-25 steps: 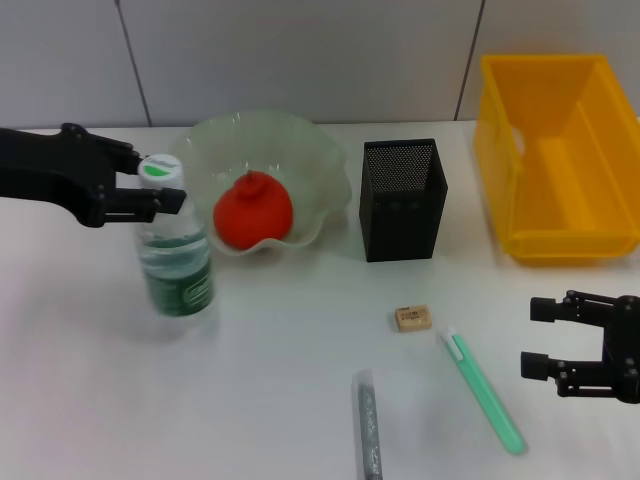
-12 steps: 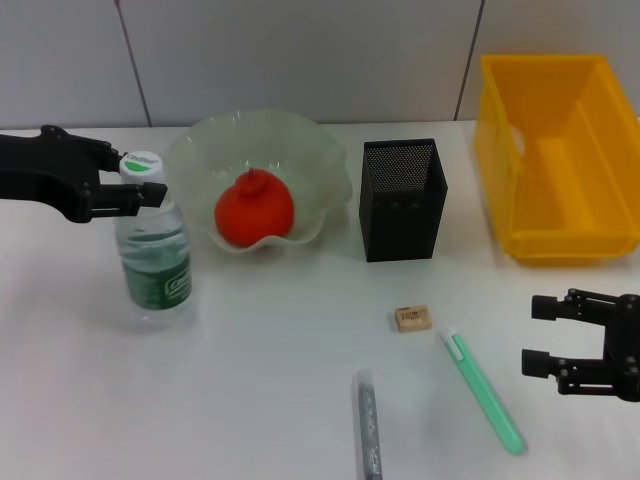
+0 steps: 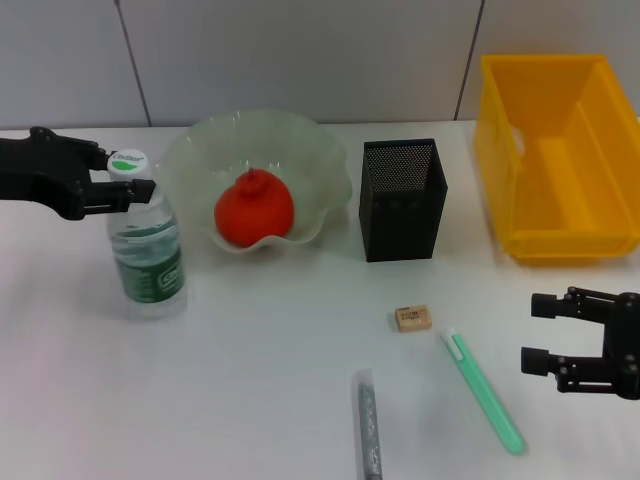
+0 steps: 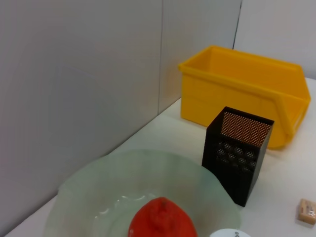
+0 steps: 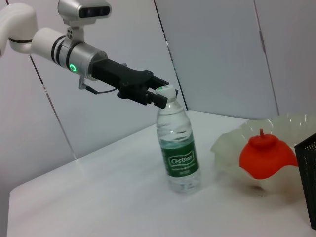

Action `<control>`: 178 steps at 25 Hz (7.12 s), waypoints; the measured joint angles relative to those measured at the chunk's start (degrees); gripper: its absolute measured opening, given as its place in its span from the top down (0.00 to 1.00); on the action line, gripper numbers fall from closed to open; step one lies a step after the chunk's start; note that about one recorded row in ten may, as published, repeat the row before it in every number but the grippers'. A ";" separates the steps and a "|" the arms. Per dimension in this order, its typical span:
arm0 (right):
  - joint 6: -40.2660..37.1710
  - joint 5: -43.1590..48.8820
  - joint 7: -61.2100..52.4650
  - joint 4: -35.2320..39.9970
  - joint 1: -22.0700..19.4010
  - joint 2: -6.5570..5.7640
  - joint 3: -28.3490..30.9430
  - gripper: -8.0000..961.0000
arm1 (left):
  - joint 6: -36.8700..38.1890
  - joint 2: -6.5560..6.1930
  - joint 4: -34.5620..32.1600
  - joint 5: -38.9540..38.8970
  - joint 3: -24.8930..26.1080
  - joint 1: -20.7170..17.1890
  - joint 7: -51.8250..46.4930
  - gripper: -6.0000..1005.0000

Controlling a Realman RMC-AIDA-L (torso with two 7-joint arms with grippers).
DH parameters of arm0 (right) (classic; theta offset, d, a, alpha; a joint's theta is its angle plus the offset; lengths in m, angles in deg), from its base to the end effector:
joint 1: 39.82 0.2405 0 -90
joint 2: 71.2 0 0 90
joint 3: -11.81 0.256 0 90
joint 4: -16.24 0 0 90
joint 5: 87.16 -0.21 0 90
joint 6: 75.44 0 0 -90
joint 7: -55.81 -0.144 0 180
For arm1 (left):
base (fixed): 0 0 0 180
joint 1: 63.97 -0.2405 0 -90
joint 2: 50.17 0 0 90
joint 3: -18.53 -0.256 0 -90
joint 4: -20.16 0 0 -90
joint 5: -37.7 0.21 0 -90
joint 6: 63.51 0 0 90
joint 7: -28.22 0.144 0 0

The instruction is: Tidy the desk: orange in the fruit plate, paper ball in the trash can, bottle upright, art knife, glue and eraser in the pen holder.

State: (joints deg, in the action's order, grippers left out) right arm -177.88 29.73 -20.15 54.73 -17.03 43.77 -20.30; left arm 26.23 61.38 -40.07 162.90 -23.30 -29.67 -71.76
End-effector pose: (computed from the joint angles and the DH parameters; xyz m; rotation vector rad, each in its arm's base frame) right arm 0.3046 0.2787 0.0435 -2.7202 0.6601 0.7703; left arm -0.2380 0.3828 0.1068 -2.6292 -0.5471 -0.2433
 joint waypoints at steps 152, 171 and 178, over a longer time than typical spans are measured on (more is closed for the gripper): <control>17.66 37.46 -73.09 -5.07 38.34 4.65 -40.92 0.62 | 4.26 5.07 29.53 -13.41 -1.23 -7.29 36.17 0.20; 16.86 37.29 -73.31 -5.36 38.33 4.75 -41.46 0.70 | 4.17 5.07 29.47 -13.41 -1.50 -7.23 36.34 0.20; 16.13 37.26 -73.41 -5.81 38.58 4.75 -41.45 0.75 | 4.14 5.07 29.46 -13.41 -1.50 -7.23 36.43 0.20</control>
State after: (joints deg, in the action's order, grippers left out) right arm -161.75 67.00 -93.56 48.91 21.55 48.51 -61.75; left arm 30.36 66.45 -10.61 149.49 -24.80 -36.89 -35.33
